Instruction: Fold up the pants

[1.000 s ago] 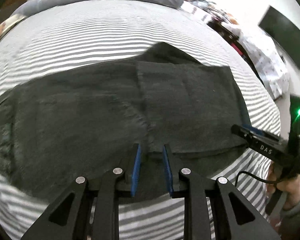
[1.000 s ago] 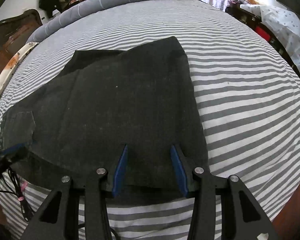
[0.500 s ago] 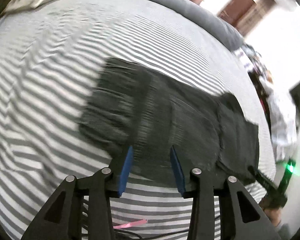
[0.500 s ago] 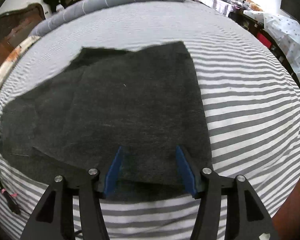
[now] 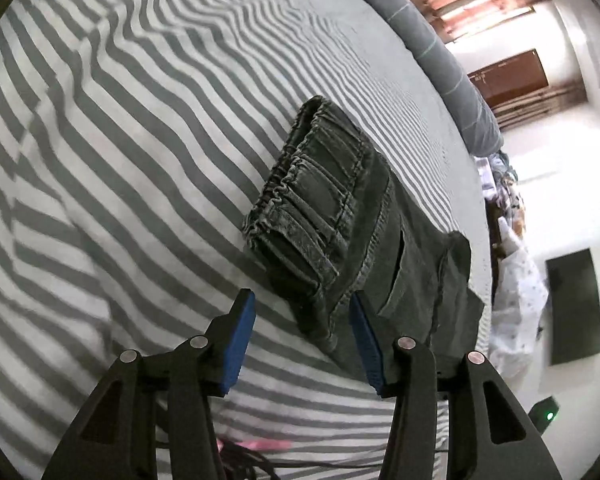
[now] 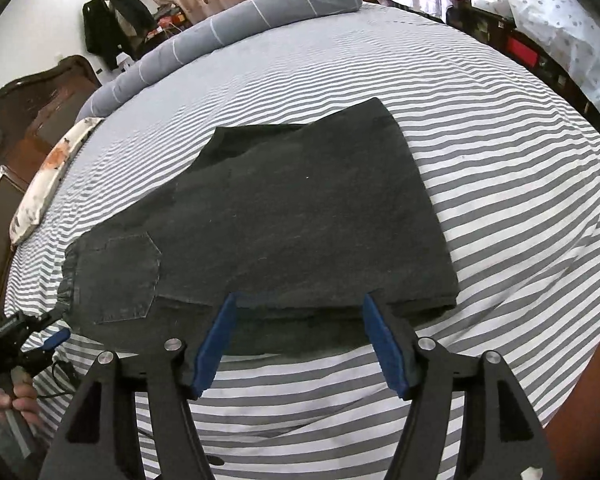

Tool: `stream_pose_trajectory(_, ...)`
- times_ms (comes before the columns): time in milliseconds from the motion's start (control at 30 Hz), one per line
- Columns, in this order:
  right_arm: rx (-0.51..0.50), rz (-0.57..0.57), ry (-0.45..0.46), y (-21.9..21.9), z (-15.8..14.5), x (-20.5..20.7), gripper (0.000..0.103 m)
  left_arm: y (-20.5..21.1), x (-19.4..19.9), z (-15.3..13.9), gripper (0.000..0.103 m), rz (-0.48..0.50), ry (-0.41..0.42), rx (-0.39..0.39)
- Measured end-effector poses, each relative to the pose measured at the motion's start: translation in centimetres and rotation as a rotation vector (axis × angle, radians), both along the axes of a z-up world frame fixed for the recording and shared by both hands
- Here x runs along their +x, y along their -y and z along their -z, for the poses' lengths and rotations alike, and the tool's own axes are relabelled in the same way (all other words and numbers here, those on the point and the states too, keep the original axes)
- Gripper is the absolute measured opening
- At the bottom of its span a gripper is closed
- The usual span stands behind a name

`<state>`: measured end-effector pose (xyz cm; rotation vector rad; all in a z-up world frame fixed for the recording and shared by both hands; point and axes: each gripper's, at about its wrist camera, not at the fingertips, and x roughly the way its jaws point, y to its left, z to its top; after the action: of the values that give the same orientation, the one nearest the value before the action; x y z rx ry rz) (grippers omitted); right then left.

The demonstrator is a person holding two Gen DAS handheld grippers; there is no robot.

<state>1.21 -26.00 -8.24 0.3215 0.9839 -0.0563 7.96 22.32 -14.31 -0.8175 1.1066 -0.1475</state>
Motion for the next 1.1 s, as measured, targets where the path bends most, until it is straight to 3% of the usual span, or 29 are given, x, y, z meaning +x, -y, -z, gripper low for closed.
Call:
stream_pose_trajectory(133, -0.007, -0.008, -0.015, -1.0, 0.2, 0.2, 0.063, 0.0, 1.8, 0.5, 0.05, -0.009, 0.011, -0.014)
stream_pose_trajectory(233, -0.01, -0.014, -0.021, -1.7, 0.1, 0.5, 0.063, 0.6, 3.1, 1.2, 0.058, -0.003, 0.007, -0.012)
stream_pose_trajectory(300, -0.013, -0.018, -0.022, -2.2, 0.0, 0.6, 0.063, 0.7, 3.3, 1.1, 0.068, -0.006, 0.024, -0.023)
stream_pose_trajectory(433, -0.013, -0.034, -0.034, -3.2, 0.2, 1.1, 0.063, 1.1, 3.4, 0.9, 0.069, -0.002, 0.037, -0.034)
stream_pose_trajectory(600, -0.018, -0.063, -0.031, -4.2, 0.1, 1.4, 0.063, 0.5, 1.6, 2.3, 0.06, -0.027, -0.004, -0.17)
stream_pose_trajectory(667, -0.013, -0.065, -0.031, -4.4, 0.2, 1.5, 0.063, 0.9, 2.0, 2.6, 0.057, -0.019, -0.012, -0.132)
stream_pose_trajectory(833, -0.001, -0.072, -0.04, -4.5, 0.6, 1.4, 0.063, 0.7, 3.1, 2.1, 0.055, -0.047, -0.004, -0.135)
stream_pose_trajectory(900, 0.002, -0.067, -0.041, -4.3, 0.8, 1.3, 0.063, 0.7, 3.1, 1.9, 0.032, -0.066, -0.01, -0.092)
stream_pose_trajectory(1100, 0.037, -0.049, -0.016, -3.3, 0.4, 0.8, 0.063, 2.4, 2.2, -1.4, 0.022, -0.054, 0.073, 0.029)
